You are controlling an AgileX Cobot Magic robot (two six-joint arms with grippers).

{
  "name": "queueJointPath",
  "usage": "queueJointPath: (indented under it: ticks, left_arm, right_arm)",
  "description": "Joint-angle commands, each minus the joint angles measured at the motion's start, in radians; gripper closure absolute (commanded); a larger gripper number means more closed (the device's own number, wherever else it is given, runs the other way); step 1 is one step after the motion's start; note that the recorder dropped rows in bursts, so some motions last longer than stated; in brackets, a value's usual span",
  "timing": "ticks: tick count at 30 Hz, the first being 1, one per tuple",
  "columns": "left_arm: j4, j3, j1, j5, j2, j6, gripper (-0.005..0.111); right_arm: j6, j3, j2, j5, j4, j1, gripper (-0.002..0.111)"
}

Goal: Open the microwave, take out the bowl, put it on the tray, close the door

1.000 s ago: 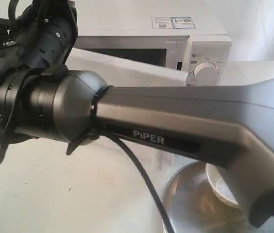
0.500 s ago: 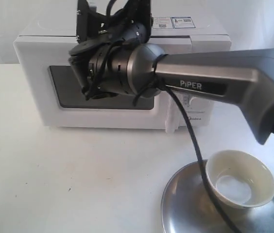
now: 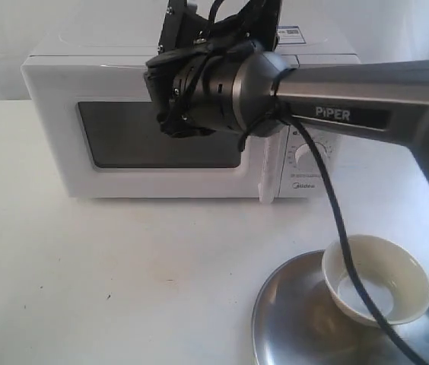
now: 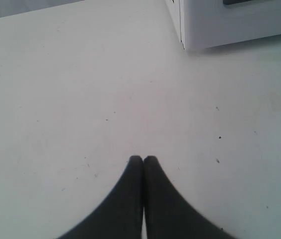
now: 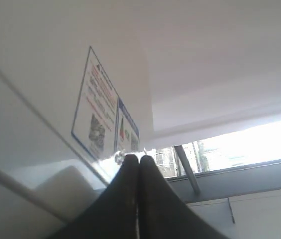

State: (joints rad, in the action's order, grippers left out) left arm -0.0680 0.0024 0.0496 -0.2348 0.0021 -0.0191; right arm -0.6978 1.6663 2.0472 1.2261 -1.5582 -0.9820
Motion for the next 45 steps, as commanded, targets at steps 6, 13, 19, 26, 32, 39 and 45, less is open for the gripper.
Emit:
queueJointPath:
  ticks: [6, 13, 19, 26, 32, 39, 45]
  left_arm:
    - [0.007, -0.002, -0.002, 0.0, -0.002, -0.002, 0.107]
    - [0.007, -0.002, -0.002, 0.0, -0.002, -0.002, 0.107]
    - [0.007, -0.002, -0.002, 0.0, -0.002, -0.002, 0.107]
    - [0.007, -0.002, -0.002, 0.0, -0.002, -0.002, 0.107]
    - [0.007, -0.002, -0.002, 0.0, -0.002, -0.002, 0.107]
    - [0.007, -0.002, -0.002, 0.0, -0.002, -0.002, 0.107]
    - [0.007, -0.002, -0.002, 0.0, -0.002, -0.002, 0.107]
  right_arm:
    - [-0.226, -0.298, -0.333, -0.005, -0.056, -0.104, 0.108]
    - [-0.633, -0.811, -0.724, -0.214, -0.08, -0.189, 0.108]
    - [-0.971, -1.159, -1.004, -0.616, -0.186, -0.212, 0.108]
    - [-1.06, -1.288, -1.194, -0.784, -0.073, -0.212, 0.108]
    - [-1.063, -1.289, -1.25, -0.787, -0.035, -0.212, 0.108]
    - [-1.406, -1.277, -1.362, -0.542, 0.038, -0.258, 0.108]
    - [-1.406, -1.222, -1.536, -0.604, 0.074, -0.184, 0.108]
